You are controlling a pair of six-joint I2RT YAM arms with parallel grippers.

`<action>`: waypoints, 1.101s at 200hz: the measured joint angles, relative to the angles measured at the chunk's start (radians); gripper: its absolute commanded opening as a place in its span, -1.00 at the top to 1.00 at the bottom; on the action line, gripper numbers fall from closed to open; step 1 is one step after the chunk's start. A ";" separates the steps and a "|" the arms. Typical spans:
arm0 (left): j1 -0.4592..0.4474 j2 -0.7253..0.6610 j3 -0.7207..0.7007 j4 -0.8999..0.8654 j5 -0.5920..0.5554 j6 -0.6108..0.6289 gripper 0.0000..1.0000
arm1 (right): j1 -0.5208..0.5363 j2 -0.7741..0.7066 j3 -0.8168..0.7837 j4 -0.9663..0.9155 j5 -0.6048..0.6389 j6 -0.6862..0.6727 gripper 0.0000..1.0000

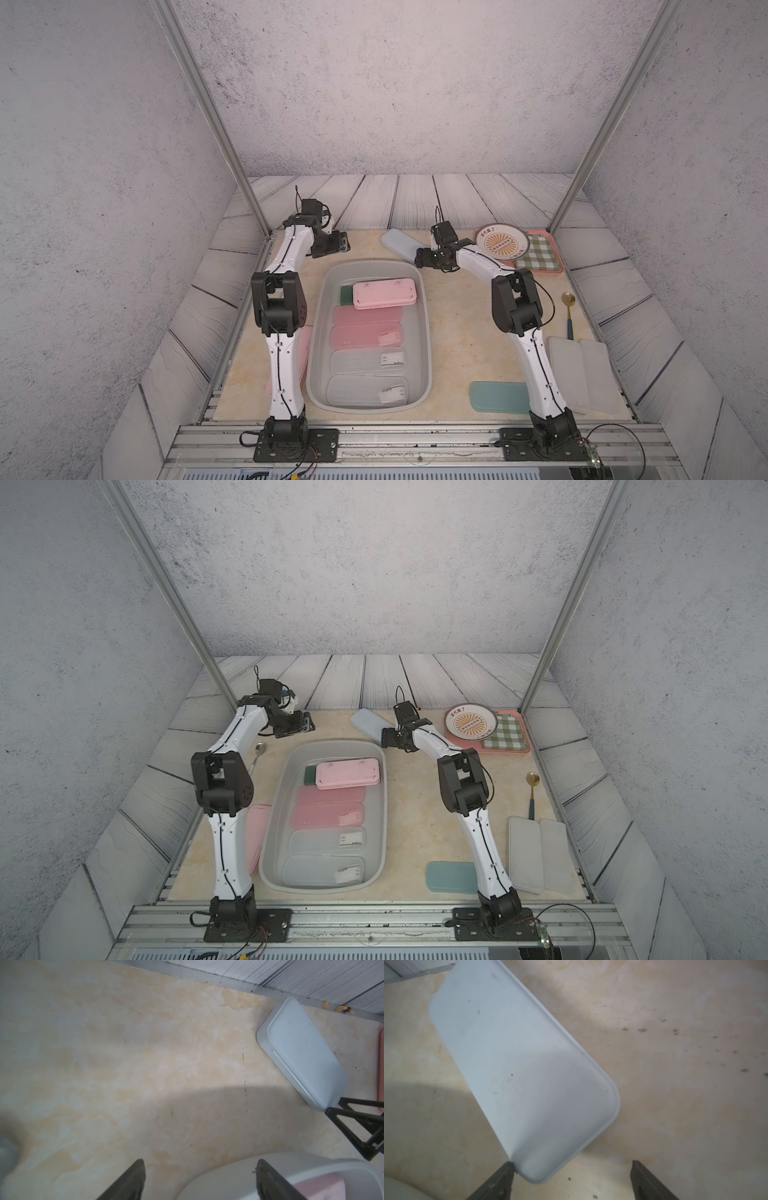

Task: Put the pencil case into the storage box
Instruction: Move the pencil case to the center of the board.

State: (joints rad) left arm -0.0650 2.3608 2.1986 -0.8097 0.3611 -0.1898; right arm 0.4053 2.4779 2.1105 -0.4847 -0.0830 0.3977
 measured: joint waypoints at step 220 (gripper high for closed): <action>-0.124 0.528 0.383 0.706 0.100 -0.562 -0.64 | -0.087 -0.292 -0.504 0.357 -0.286 0.468 -0.72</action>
State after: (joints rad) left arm -0.1890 2.8887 2.5813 -0.1036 0.4614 -0.7513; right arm 0.3180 2.1857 1.6070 -0.1280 -0.3695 0.8658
